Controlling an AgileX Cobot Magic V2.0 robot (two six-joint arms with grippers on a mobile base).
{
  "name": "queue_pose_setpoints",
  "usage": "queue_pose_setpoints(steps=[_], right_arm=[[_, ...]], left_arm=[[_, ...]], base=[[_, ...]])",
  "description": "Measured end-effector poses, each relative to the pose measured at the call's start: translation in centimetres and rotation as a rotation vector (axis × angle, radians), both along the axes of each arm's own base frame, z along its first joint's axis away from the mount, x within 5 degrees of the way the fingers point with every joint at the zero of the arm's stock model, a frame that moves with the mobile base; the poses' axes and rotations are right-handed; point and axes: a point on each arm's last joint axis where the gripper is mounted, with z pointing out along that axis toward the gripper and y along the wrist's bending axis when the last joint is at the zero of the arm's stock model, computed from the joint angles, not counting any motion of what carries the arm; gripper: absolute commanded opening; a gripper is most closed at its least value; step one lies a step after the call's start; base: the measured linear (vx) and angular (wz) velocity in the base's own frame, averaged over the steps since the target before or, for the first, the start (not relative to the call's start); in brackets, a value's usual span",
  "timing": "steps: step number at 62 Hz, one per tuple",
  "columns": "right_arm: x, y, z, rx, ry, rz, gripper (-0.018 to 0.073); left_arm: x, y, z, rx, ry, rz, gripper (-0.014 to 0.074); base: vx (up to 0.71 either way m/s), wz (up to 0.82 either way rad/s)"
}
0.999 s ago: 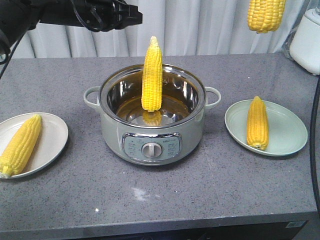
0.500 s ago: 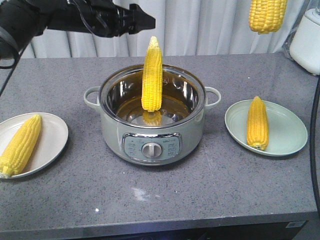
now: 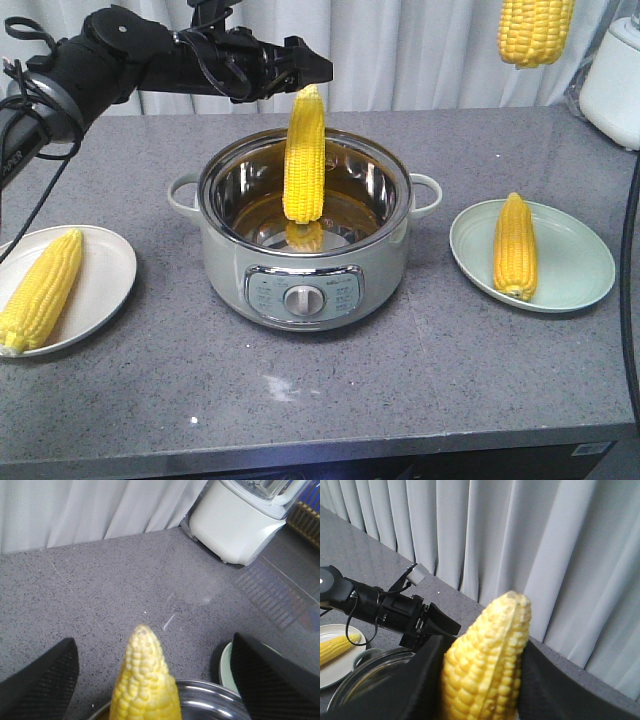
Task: Distribute corn equally
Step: 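Reach the left gripper into the pot and lift the last corn cob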
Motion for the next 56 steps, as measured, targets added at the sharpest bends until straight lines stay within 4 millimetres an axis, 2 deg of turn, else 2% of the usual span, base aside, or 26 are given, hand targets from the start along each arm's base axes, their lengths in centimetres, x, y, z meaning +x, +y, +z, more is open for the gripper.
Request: queue_pose_setpoints(steps=[11,20,27,37,56], right_arm=[[0.0,0.0,0.0,-0.003,0.000,-0.002,-0.0004],[0.0,-0.1,-0.1,-0.010,0.001,-0.009,-0.0004],[0.0,-0.1,-0.1,-0.010,0.001,-0.009,-0.0004],[0.1,-0.1,-0.1,-0.010,0.001,-0.009,-0.0004],[0.1,-0.1,-0.1,-0.008,0.004,-0.010,-0.0004]], left_arm=[[0.7,-0.2,-2.0,-0.004,0.057,0.004,0.0589],[0.7,-0.3,-2.2,-0.006,0.065,0.001,0.0573],[0.6,-0.3,-2.2,-0.007,0.070,-0.005,0.0515],[0.5,-0.4,-2.3,-0.002,0.083,-0.023,0.0374],[0.3,-0.4,-2.4,0.009,0.096,-0.043,0.0024]], base=[[0.00,0.00],[0.00,0.00],[0.00,0.00],[0.00,0.00],[0.00,0.00]])
